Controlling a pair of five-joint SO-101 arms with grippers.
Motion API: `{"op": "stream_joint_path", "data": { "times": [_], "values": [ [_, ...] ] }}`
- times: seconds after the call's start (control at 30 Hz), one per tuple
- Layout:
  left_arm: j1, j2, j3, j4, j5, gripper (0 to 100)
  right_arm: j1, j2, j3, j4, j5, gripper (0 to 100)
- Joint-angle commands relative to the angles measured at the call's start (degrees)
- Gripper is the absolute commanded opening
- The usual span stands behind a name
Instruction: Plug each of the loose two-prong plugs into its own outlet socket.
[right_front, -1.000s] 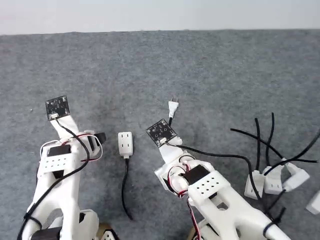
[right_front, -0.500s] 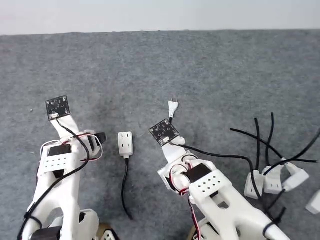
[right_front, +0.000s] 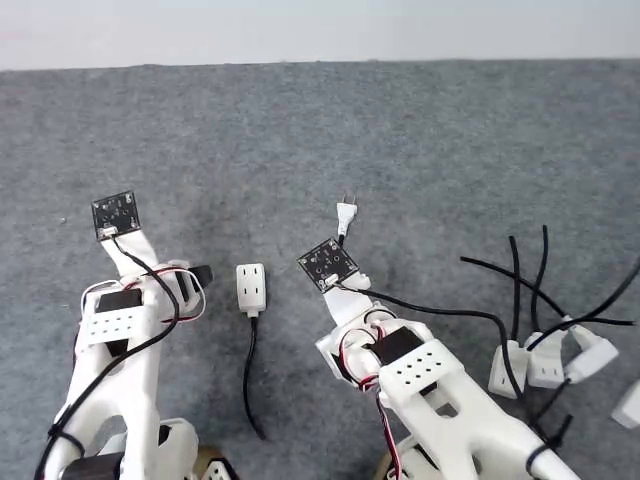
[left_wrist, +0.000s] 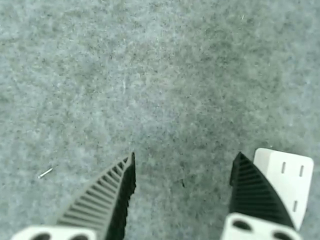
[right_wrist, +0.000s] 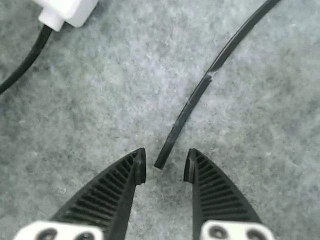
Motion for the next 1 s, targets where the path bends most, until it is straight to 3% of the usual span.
{"op": "stream_joint_path", "data": {
  "times": [0.0,0.4,0.6,0.97],
  "values": [
    [0.3,-0.1,-2.7,-1.1,-0.5,29,0.7,0.8,-4.5,-0.2,0.9,14.3],
    [0.2,0.1,-3.1,-1.1,-0.5,29,0.9,14.1,-14.2,4.1,0.4,14.2],
    [0.2,0.2,-3.1,-1.1,-0.5,29,1.1,15.2,-14.8,3.7,0.7,0.8],
    [0.3,0.0,-3.0,-1.1,-0.5,29,3.3,14.9,-14.8,4.3,0.9,0.9]
  ]
}}
